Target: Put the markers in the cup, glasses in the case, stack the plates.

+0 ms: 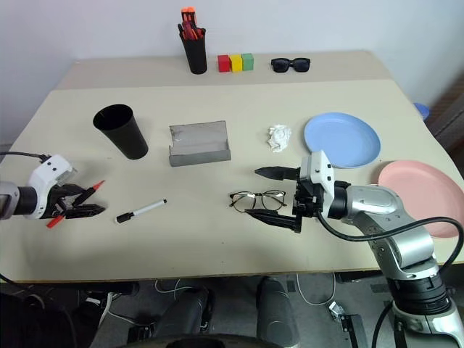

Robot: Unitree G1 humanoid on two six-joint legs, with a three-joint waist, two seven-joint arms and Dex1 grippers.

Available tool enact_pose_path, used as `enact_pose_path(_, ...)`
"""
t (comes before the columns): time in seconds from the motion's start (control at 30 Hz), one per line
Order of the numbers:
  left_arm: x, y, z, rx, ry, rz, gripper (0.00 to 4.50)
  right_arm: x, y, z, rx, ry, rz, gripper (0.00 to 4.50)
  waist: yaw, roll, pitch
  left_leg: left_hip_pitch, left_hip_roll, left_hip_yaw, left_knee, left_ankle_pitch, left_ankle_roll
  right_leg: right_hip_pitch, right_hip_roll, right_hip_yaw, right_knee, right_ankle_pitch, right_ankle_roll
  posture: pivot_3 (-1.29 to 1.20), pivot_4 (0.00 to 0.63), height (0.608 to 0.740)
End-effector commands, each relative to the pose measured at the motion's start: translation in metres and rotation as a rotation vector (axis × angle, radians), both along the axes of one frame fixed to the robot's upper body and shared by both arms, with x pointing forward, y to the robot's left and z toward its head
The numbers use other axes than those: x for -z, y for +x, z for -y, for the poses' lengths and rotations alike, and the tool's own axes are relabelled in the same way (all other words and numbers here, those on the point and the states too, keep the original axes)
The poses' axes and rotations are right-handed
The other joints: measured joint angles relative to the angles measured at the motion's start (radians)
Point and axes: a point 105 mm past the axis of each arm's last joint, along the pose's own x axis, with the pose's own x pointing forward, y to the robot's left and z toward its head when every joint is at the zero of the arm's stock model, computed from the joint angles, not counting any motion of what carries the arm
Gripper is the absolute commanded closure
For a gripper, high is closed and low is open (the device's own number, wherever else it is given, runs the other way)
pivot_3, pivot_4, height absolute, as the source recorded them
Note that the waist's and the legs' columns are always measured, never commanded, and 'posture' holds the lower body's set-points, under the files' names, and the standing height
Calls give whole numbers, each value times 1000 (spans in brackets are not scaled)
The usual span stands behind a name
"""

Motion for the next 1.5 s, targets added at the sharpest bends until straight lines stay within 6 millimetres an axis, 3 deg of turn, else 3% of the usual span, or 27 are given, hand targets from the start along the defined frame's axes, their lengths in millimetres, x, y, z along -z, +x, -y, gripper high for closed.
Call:
enact_pose_path(0.03, -3, 5, 0, 1, 20, -29, 14, -8, -1, -2, 3, 10, 53, 0, 0, 0, 0, 0, 0, 0, 0, 0, 0, 0, 0, 0, 0, 0, 0, 0, 150, 740)
enact_pose_path(0.5, -2, 13, -4, 141, 133, -73, 14, -5, 2, 3, 55, -1, 71, 0, 4, 0, 0, 0, 0, 0, 1, 0, 0, 0, 0, 0, 1, 0, 0, 0, 150, 740)
enact_pose_path(0.6, 0, 13, -5, 180, 149, -100, 843, -6, 5, 4, 64, -1, 86, 0, 4, 0, 0, 0, 0, 0, 1, 0, 0, 0, 0, 0, 1, 0, 0, 0, 150, 740)
enact_pose_path(0.83, 7, 15, 1, 229, 157, -116, 4418, -7, 8, 5, 74, -6, 103, 0, 2, 0, 0, 0, 0, 0, 1, 0, 0, 0, 0, 0, 1, 0, 0, 0, 150, 740)
enact_pose_path(0.93, 5, 20, 4, 229, 145, -86, 4473, -6, 8, 6, 77, -9, 104, 0, 3, 0, 0, 0, 0, 0, 1, 0, 0, 0, 0, 0, 1, 0, 0, 0, 150, 740)
enact_pose_path(1.1, -43, 31, 53, 370, -141, 167, 4473, -5, 10, 8, 82, -19, 107, 0, 8, -1, 0, -1, 0, -1, 3, 0, 0, 1, 0, 0, 1, 0, 0, 0, 150, 740)
enact_pose_path(1.2, -84, 38, 84, 465, -266, 422, 4473, -5, 12, 10, 84, -22, 109, 0, 5, -2, 0, -1, 0, -1, 3, 0, 0, 1, 0, 0, 1, 0, 0, 0, 150, 740)
enact_pose_path(1.37, -139, 45, 112, 501, -397, 755, 4473, -6, 15, 9, 78, -24, 119, 0, 3, -2, 0, -1, 0, -1, 3, 0, 0, 0, 0, 0, 1, 0, 0, 0, 150, 740)
enact_pose_path(1.5, -158, 53, 121, 469, -441, 923, 4473, -8, 18, 8, 75, -23, 127, 0, 2, -1, 0, 0, 0, 0, 2, 0, 0, 0, 0, 0, 1, 0, 0, 0, 150, 740)
